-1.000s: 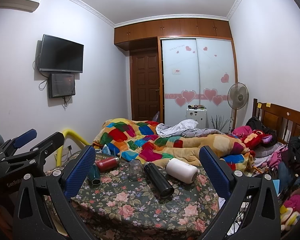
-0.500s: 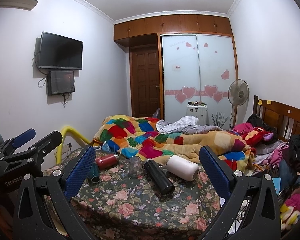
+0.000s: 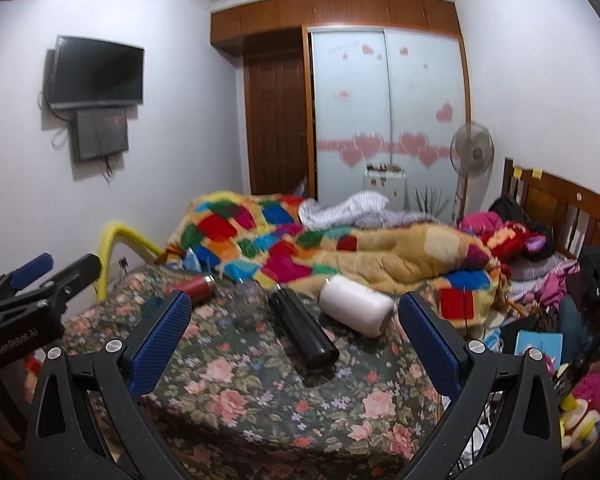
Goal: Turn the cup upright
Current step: 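Reach the right gripper to the lying black thermos and close on it, then lift the black thermos with the right gripper toward the left gripper, then close the left gripper on the black thermos while the right gripper opens and releases it, then rotate the black thermos with the left gripper until its open mouth points up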
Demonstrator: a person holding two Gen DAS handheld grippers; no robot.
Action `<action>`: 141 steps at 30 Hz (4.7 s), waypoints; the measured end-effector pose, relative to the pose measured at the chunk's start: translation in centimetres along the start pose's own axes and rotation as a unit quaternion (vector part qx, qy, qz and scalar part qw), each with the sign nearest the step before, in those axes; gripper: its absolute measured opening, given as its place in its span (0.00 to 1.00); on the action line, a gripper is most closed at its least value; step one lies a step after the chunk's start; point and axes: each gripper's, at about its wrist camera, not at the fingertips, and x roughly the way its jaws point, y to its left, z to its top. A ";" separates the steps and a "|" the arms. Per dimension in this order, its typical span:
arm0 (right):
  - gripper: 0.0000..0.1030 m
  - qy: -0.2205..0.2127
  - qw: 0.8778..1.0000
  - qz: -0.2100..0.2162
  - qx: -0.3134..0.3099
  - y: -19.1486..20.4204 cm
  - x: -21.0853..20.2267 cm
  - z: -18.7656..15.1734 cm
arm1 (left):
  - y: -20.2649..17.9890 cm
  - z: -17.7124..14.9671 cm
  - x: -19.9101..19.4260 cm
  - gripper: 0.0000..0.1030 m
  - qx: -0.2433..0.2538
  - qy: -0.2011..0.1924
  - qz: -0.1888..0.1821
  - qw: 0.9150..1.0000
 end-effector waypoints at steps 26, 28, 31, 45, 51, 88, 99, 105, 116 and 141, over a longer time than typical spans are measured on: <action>0.93 0.346 0.933 0.085 -0.050 -3.6 28.3 -6.5 | 1.7 -9.8 17.4 1.00 0.037 0.221 0.047 0.974; 0.88 0.361 0.927 0.093 -0.054 -3.4 29.5 -6.8 | 1.6 -10.2 17.9 1.00 0.040 0.228 0.046 0.972; 0.81 0.374 0.920 0.094 -0.066 -3.2 30.9 -7.1 | 1.5 -10.5 18.5 1.00 0.039 0.234 0.041 0.971; 0.62 0.391 0.909 0.083 -0.120 -0.9 32.5 -7.4 | 2.5 -10.3 18.6 1.00 0.018 0.235 0.046 0.971; 0.62 0.392 0.909 0.083 -0.114 -0.8 31.1 -7.6 | 3.1 -9.8 17.4 1.00 0.018 0.228 0.055 0.972; 0.62 0.340 0.907 0.171 -0.180 11.1 22.2 -9.1 | 8.3 -7.6 8.1 1.00 -0.035 0.163 0.086 0.982; 0.62 0.388 0.891 0.149 -0.185 10.7 24.7 -12.7 | 8.6 -9.2 10.6 1.00 -0.038 0.193 0.081 0.977; 0.62 0.397 0.885 0.141 -0.196 10.7 25.2 -13.4 | 8.5 -9.6 11.8 1.00 -0.040 0.204 0.080 0.975; 0.63 0.404 0.882 0.162 -0.181 10.1 24.5 -12.6 | 8.4 -9.9 13.3 1.00 -0.063 0.231 0.066 0.969; 0.68 0.219 0.968 0.087 -0.080 0.2 12.6 -4.9 | 4.7 -14.5 22.9 0.85 -0.146 0.408 0.001 0.901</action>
